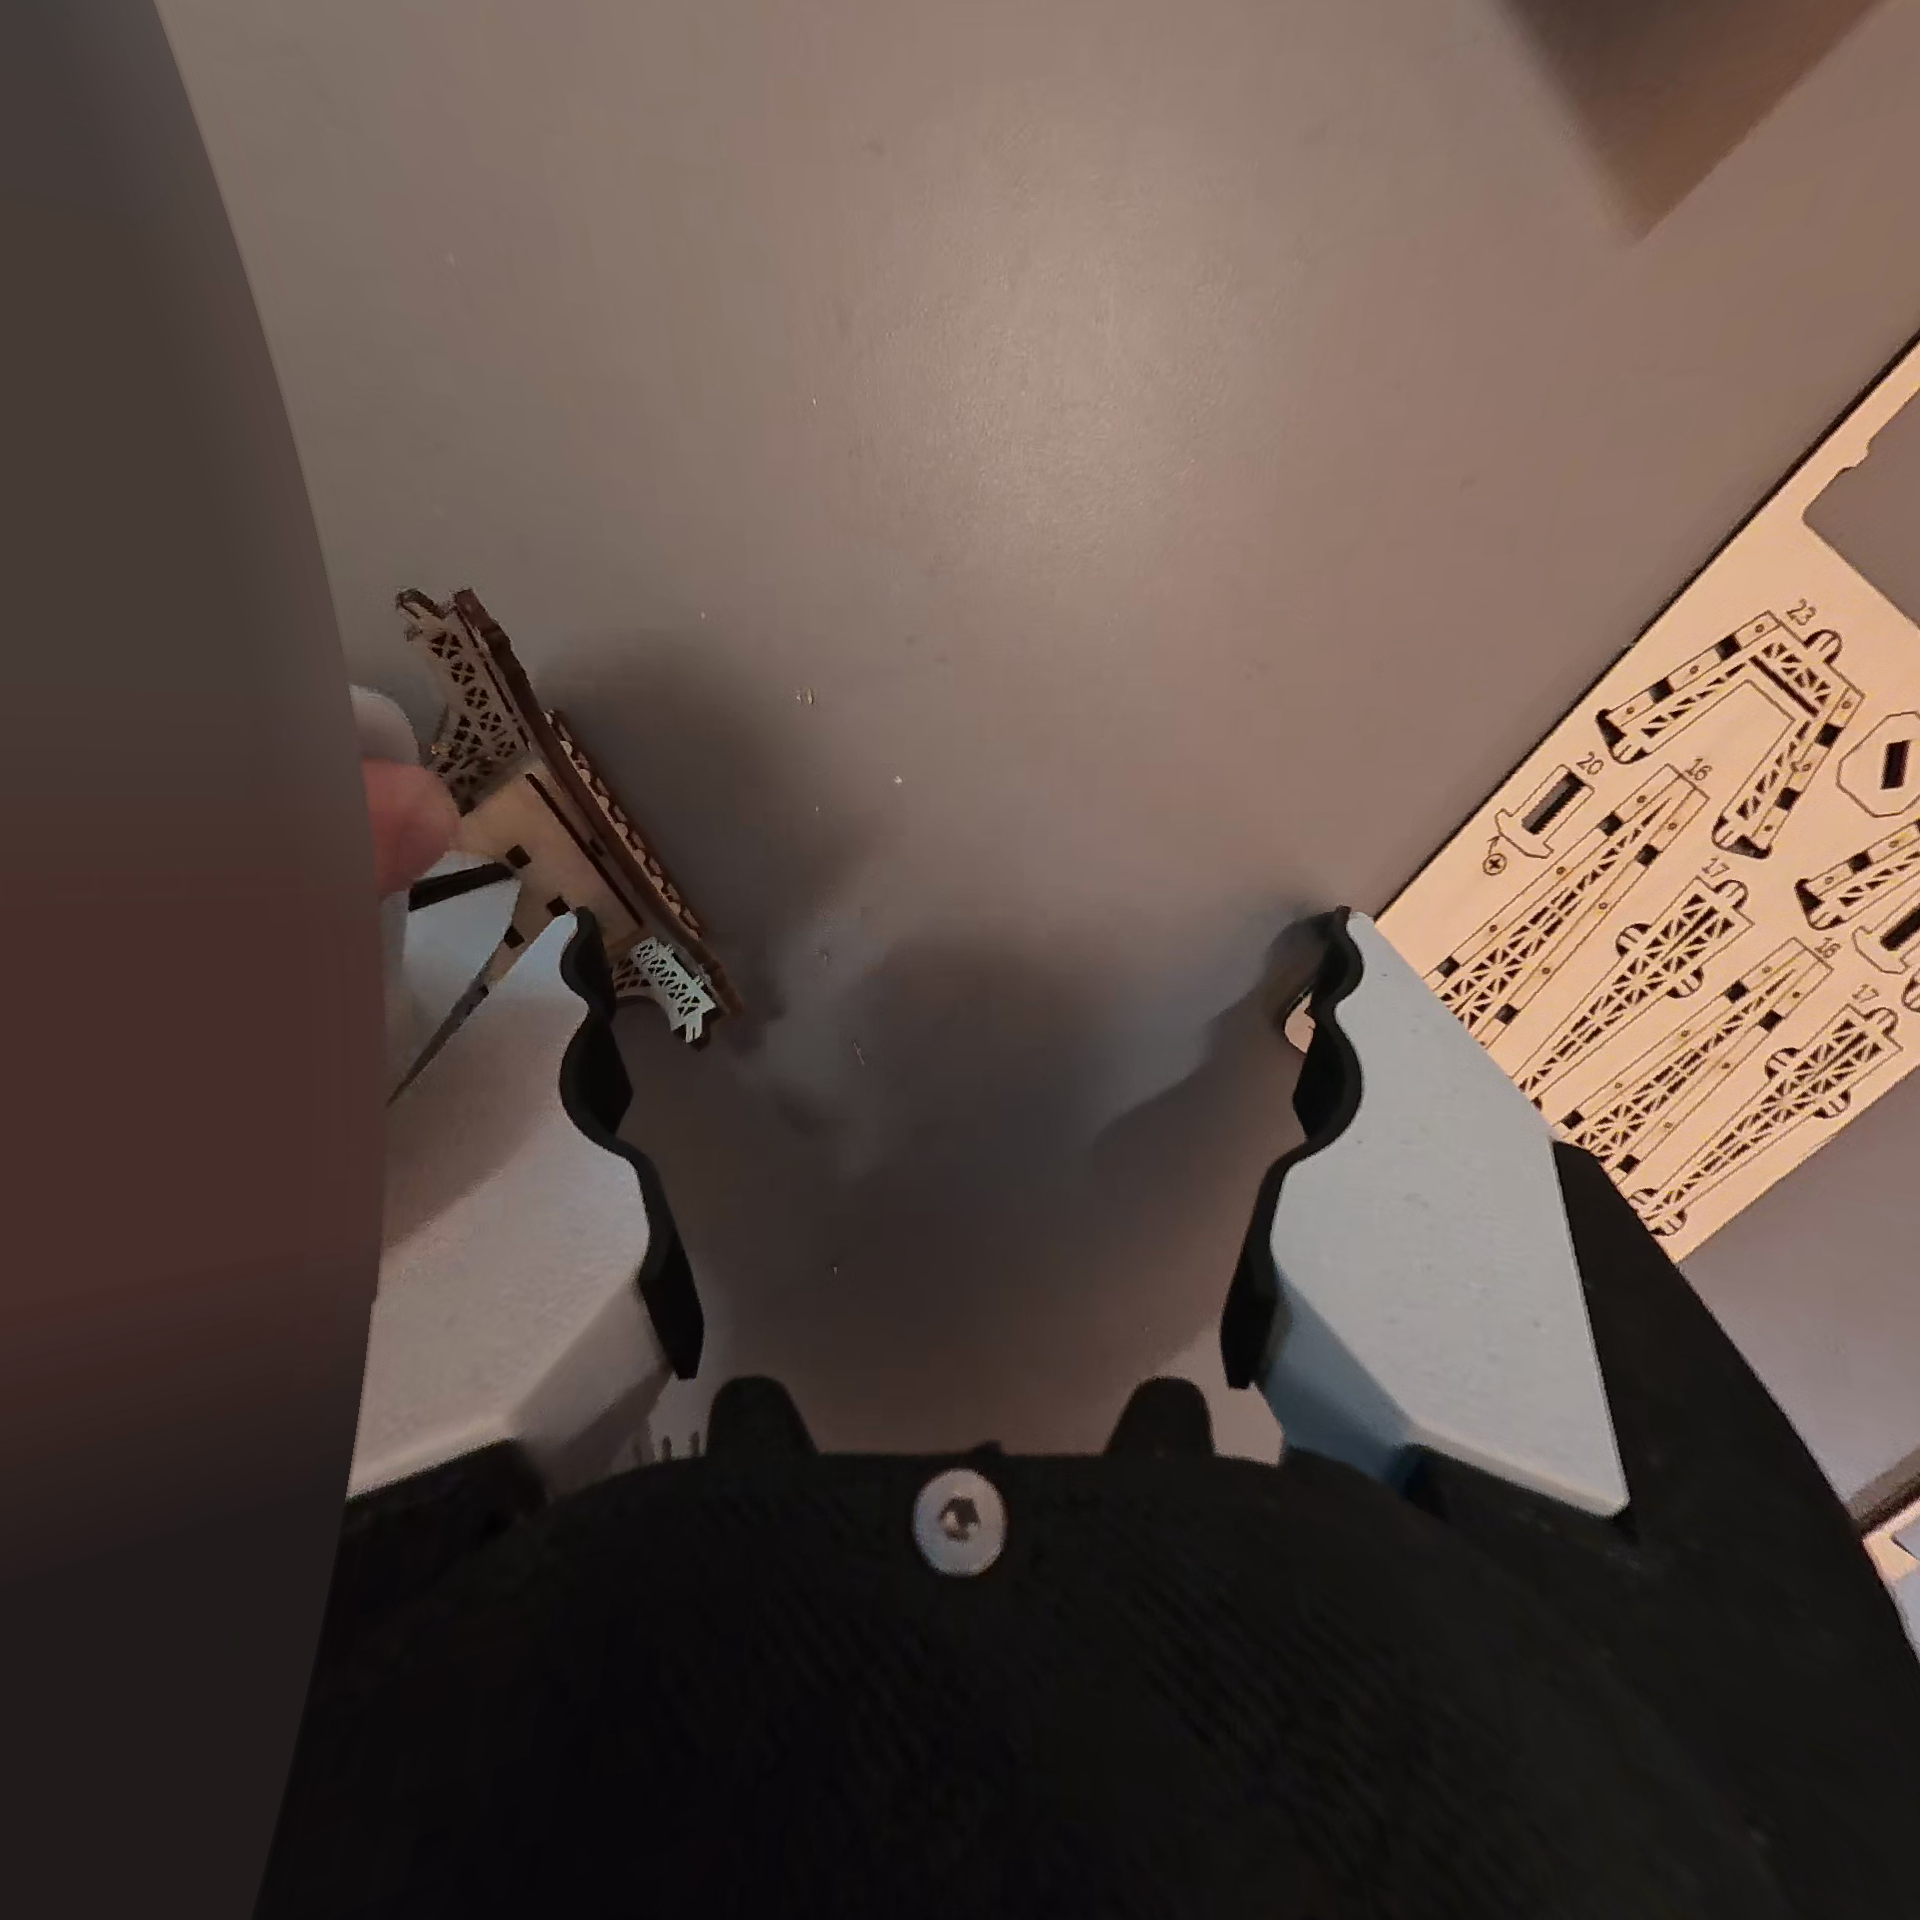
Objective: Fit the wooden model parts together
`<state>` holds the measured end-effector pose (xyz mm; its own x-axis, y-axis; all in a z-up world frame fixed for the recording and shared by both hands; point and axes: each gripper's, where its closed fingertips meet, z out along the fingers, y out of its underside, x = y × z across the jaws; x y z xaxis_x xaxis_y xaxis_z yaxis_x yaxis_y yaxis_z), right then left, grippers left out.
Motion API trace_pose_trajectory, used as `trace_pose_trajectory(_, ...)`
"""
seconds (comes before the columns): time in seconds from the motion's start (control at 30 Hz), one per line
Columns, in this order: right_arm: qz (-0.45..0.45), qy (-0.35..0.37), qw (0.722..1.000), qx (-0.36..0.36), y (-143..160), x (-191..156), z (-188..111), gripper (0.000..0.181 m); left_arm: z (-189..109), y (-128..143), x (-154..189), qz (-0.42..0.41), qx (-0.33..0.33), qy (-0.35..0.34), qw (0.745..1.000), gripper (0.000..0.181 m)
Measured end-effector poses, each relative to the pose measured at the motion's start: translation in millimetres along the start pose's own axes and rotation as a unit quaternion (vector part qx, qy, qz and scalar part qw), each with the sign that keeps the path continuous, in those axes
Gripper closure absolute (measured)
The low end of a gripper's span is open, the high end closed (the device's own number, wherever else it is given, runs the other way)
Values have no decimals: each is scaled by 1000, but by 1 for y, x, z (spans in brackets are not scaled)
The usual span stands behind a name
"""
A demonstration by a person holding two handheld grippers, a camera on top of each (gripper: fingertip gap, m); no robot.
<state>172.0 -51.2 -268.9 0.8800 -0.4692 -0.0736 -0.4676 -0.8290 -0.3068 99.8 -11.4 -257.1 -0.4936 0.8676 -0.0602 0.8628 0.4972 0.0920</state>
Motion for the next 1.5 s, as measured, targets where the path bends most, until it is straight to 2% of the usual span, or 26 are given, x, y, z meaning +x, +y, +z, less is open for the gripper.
trace_pose_trajectory(0.23,2,0,1000,-19,1,0,0,50,-6,11,-9,-99,32,-117,988,181)
trace_pose_trajectory(0.37,3,1,1000,-20,2,0,0,50,-12,6,-12,-134,78,-136,979,181)
trace_pose_trajectory(0.63,4,1,999,-32,2,0,0,51,-2,-2,-11,-114,106,-91,984,181)
trace_pose_trajectory(0.83,3,1,999,-32,2,0,0,51,-2,-2,-11,-100,98,-64,988,181)
trace_pose_trajectory(1.0,2,1,1000,-32,2,0,0,51,-2,-2,-11,-106,122,-68,985,181)
trace_pose_trajectory(1.5,3,1,999,-33,2,0,0,51,-2,1,-5,-45,35,-42,998,181)
